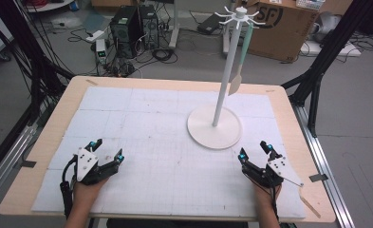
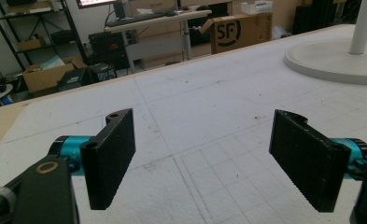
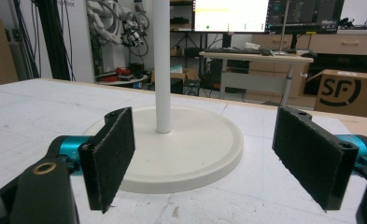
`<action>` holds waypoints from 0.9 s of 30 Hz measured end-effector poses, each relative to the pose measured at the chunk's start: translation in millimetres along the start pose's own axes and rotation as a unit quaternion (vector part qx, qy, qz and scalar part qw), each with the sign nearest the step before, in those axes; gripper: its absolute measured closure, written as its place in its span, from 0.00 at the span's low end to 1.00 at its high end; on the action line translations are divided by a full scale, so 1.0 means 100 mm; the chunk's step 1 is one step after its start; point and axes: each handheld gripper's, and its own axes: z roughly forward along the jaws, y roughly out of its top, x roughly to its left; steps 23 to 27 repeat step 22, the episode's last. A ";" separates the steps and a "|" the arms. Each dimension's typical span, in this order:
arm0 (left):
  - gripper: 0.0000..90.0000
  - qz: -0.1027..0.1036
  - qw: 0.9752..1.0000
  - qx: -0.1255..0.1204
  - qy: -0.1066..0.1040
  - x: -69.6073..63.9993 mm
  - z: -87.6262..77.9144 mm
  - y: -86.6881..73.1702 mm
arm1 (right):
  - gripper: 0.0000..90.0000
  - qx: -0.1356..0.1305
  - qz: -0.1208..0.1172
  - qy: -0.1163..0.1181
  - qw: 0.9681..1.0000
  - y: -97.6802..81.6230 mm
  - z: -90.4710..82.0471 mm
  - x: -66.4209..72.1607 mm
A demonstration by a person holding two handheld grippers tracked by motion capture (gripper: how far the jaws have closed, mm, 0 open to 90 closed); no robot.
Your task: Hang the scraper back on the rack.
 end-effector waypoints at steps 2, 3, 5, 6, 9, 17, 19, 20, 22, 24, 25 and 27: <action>0.26 0.000 1.000 0.000 0.000 0.00 0.00 0.00 | 0.23 0.000 0.000 0.000 1.000 0.00 0.00 0.00; 0.26 -0.001 1.000 -0.001 0.000 0.00 0.00 0.00 | 0.23 0.000 -0.001 0.001 1.000 0.00 0.00 0.00; 0.26 -0.002 1.000 -0.001 0.001 0.00 0.00 0.00 | 0.23 -0.001 -0.002 0.001 1.000 0.00 0.00 0.00; 0.26 -0.003 1.000 0.000 0.001 0.00 0.00 0.00 | 0.23 0.000 -0.002 0.001 1.000 0.00 0.00 0.00; 0.26 -0.007 1.000 0.000 0.001 0.00 0.01 0.00 | 0.23 0.000 -0.002 0.001 1.000 0.00 0.00 0.00; 0.26 -0.005 1.000 0.000 0.001 0.00 0.00 0.00 | 0.23 0.000 -0.004 0.001 1.000 0.00 0.00 0.00; 0.26 -0.006 1.000 -0.001 0.001 0.00 0.01 0.00 | 0.23 0.000 -0.004 0.001 1.000 0.00 0.00 0.00; 0.26 -0.006 1.000 -0.001 0.001 0.00 0.01 0.00 | 0.23 0.000 -0.005 0.001 1.000 0.00 0.00 0.00; 0.26 -0.006 1.000 0.000 0.001 0.00 0.01 0.00 | 0.23 0.000 -0.005 0.000 1.000 0.00 0.00 0.00; 0.26 -0.006 1.000 0.000 0.001 0.00 0.01 0.00 | 0.23 0.000 -0.005 0.000 1.000 0.00 0.00 0.00; 0.26 -0.006 1.000 0.000 0.001 0.00 0.01 0.00 | 0.23 0.000 -0.005 0.000 1.000 0.00 0.00 0.00; 0.26 -0.006 1.000 0.000 0.001 0.00 0.01 0.00 | 0.23 0.000 -0.005 0.000 1.000 0.00 0.00 0.00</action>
